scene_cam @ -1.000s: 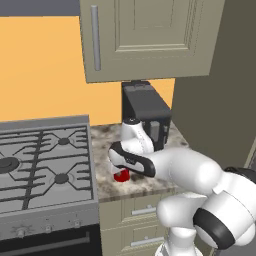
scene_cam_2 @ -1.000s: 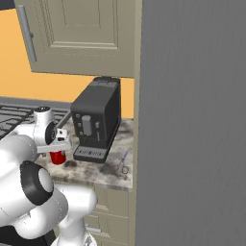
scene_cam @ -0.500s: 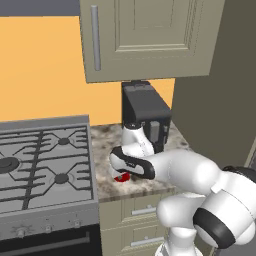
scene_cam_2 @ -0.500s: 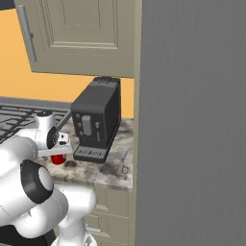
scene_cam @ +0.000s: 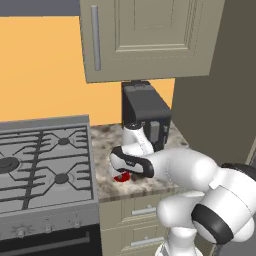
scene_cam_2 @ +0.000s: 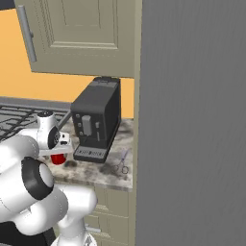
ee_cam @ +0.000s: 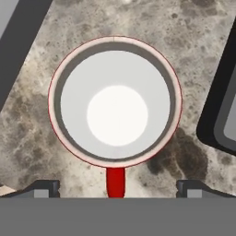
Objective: Pick the mug from the counter and place it inside the microwave. Then close the microwave.
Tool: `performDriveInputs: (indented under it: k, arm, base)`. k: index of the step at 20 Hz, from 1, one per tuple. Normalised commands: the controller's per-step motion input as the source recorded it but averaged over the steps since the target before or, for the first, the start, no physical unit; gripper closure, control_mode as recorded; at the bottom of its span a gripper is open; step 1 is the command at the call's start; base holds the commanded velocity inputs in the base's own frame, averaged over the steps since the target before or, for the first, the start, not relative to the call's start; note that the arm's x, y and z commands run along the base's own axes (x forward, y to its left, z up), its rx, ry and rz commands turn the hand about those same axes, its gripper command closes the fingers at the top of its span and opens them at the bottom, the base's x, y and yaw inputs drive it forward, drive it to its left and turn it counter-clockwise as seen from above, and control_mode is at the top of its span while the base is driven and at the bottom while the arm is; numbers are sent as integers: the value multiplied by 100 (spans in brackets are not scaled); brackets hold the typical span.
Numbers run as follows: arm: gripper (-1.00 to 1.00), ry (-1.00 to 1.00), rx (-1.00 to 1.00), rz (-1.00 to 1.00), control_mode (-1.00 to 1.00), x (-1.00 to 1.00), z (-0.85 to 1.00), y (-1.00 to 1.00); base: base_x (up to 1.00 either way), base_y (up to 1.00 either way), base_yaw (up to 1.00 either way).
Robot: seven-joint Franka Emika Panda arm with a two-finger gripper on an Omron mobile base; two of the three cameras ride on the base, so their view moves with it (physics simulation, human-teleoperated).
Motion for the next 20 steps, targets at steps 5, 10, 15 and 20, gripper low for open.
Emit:
performDriveInputs:
  k: [5, 10, 15, 20]
  arm:
    - [-100, 0, 0, 0, -100, 9, 0, 0]
    - [-100, 0, 0, 0, -100, -7, 0, 0]
    - [-100, 0, 0, 0, -100, -9, -9, 0]
    - [-100, 0, 0, 0, -100, -6, -12, 0]
  base:
    - [0, 0, 0]
    - [0, 0, 0]
    - [0, 0, 0]
    - [0, 0, 0]
